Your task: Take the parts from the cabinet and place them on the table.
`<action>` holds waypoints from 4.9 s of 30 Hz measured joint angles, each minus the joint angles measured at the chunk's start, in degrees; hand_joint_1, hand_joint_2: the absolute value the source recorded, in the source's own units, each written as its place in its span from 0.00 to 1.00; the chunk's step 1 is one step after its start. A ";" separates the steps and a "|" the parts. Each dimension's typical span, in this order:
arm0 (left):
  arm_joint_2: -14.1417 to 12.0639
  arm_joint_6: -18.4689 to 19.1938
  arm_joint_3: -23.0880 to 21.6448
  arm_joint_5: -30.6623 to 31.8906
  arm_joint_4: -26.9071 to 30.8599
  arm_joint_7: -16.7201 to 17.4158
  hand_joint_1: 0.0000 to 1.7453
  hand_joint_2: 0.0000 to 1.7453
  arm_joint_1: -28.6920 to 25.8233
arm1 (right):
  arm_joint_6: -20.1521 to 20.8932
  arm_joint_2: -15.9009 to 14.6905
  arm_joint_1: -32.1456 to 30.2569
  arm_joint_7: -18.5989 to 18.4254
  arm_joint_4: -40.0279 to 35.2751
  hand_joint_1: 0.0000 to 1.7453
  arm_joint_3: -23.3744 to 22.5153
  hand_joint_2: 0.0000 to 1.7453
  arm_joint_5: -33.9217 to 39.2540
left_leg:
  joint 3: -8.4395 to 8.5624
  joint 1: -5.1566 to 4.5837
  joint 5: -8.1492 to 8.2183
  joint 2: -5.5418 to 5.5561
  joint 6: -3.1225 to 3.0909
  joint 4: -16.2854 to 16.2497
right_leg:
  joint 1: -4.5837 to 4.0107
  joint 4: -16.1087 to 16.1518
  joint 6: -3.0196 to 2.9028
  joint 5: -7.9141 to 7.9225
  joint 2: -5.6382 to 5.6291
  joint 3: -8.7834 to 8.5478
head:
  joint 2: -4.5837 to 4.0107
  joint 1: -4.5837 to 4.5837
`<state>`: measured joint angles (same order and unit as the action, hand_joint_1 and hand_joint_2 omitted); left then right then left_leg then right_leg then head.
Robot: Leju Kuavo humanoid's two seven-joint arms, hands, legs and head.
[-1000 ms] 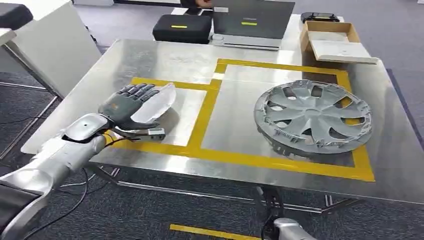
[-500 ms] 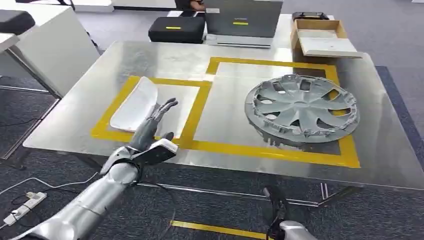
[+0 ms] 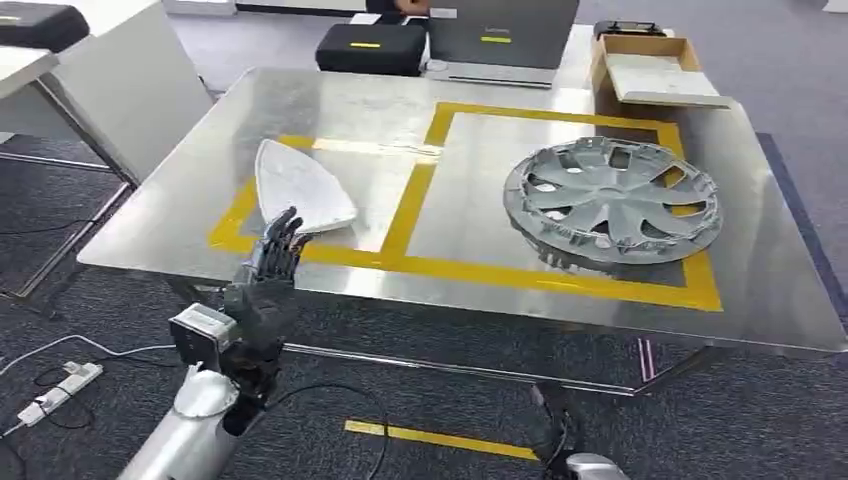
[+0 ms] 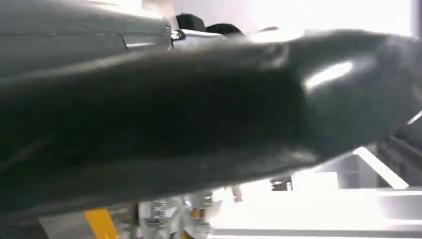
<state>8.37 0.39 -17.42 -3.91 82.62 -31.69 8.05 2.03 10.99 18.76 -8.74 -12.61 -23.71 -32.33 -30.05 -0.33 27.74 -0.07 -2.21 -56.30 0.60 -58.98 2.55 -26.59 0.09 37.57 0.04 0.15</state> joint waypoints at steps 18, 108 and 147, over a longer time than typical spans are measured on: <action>-1.60 -4.35 5.86 8.93 -1.87 7.77 0.00 0.00 -9.93 | -0.39 -1.24 -1.47 0.55 -0.09 0.00 0.02 0.00 0.09 | -10.72 0.30 5.41 0.06 3.19 -13.58 | -0.33 3.54 -2.87 -2.39 0.28 -8.71 | -0.02 0.00; -2.91 -1.20 -2.82 51.58 -69.46 40.06 0.00 0.00 -2.76 | 2.75 -2.51 1.24 -8.13 0.04 0.00 5.68 0.00 -11.58 | -7.29 0.07 1.08 2.16 2.40 -7.51 | 0.44 1.89 -2.43 -1.85 -1.19 -6.64 | 0.00 -0.46; 0.22 -11.89 9.38 43.89 -70.38 37.57 0.00 0.00 -5.61 | -7.19 1.84 -0.44 9.66 -0.07 0.00 -18.91 0.00 20.55 | -3.91 -0.35 -1.12 -4.95 2.02 -3.35 | -0.13 1.29 -2.01 -3.36 5.17 -7.21 | 0.00 -0.39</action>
<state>8.59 -11.50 -8.04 39.98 12.24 5.88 2.44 -5.16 12.83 18.32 0.92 -12.68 -42.62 -11.78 -33.96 -0.68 26.62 -5.02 -0.19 -59.65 0.47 -57.69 0.54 -29.95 5.26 30.36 0.04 -0.24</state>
